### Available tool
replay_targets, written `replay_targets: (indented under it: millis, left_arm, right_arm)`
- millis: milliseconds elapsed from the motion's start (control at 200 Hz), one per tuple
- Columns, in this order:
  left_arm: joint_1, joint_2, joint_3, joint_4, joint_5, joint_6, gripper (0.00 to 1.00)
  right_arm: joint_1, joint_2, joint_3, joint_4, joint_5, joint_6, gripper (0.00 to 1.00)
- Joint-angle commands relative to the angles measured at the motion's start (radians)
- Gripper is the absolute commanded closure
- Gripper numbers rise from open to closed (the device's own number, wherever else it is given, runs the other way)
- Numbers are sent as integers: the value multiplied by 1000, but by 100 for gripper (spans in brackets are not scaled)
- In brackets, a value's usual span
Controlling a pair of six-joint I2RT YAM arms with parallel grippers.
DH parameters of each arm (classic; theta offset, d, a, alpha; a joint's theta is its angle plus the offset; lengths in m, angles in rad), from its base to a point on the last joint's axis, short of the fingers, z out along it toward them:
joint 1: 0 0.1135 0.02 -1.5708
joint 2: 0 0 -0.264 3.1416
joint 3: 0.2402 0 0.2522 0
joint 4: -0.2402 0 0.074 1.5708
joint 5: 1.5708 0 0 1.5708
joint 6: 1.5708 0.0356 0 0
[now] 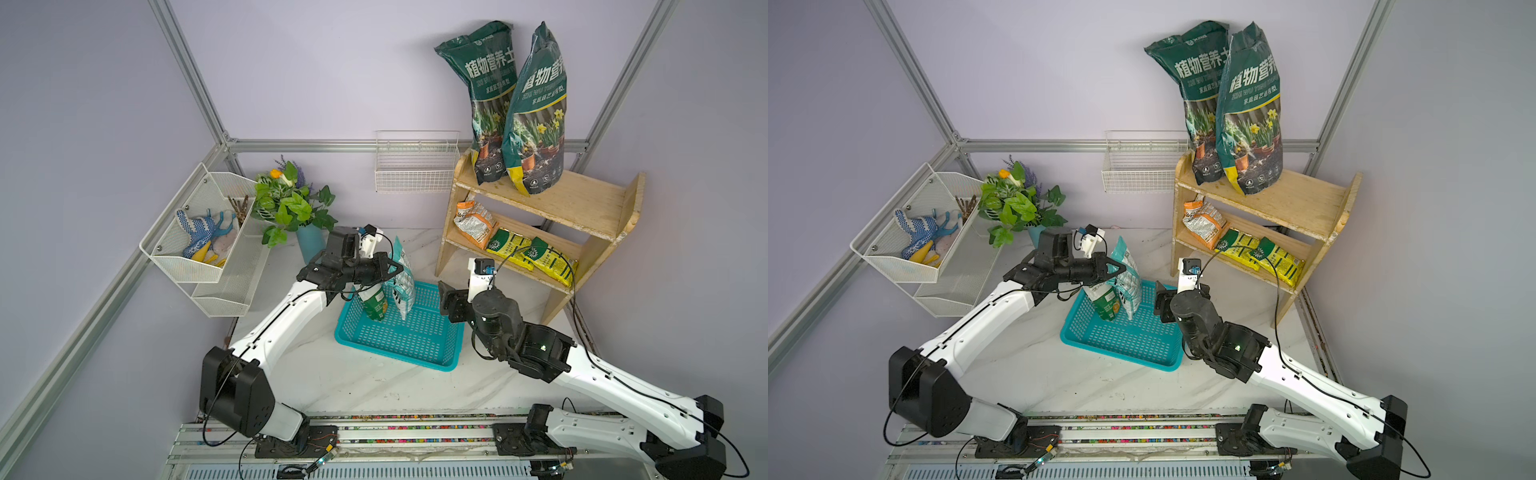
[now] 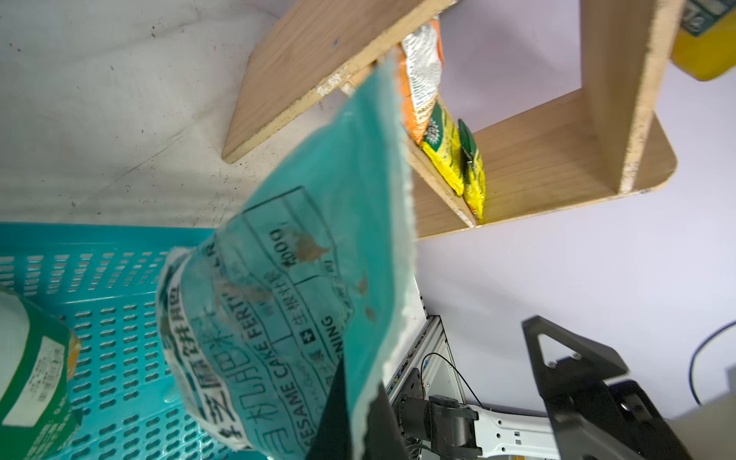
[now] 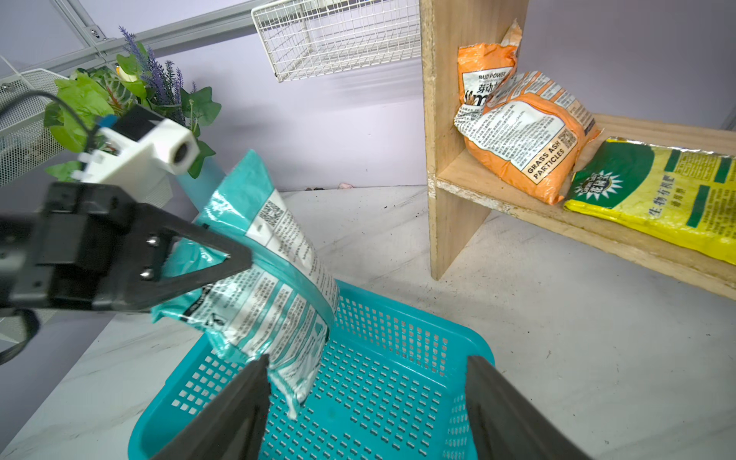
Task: Take down the fertilizer bag from the shelf
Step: Place the fertilizer bag in the storage box.
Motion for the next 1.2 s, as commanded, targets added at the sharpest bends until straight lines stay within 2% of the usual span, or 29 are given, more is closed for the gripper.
replay_targets:
  millis: [0, 165, 400, 650, 820, 910, 1045, 1195]
  left_arm:
    - [-3, -91, -41, 110, 10, 28, 100]
    - [-5, -44, -35, 115, 54, 16, 100]
    - [-5, 46, -47, 150, 44, 35, 100]
    - [-3, 135, -18, 120, 5, 157, 100]
    - [1, 191, 17, -13, -144, 283, 100]
    - [6, 189, 5, -37, -193, 303, 100]
    - [7, 141, -40, -7, -169, 279, 100]
    - [6, 12, -152, 101, -132, 222, 100]
  right_arm:
    - [-7, 8, -13, -19, -3, 14, 19]
    - [-9, 23, -11, -19, -2, 12, 19]
    - [-20, 28, -8, -22, -6, 8, 19]
    - [-30, 16, -14, -23, -18, 11, 19]
    - [-36, 17, -14, -24, -26, 11, 19]
    - [-38, 19, -14, -23, -32, 11, 19]
    - [-41, 25, -13, -24, -39, 12, 19]
    - [-42, 32, -13, -24, -39, 14, 19]
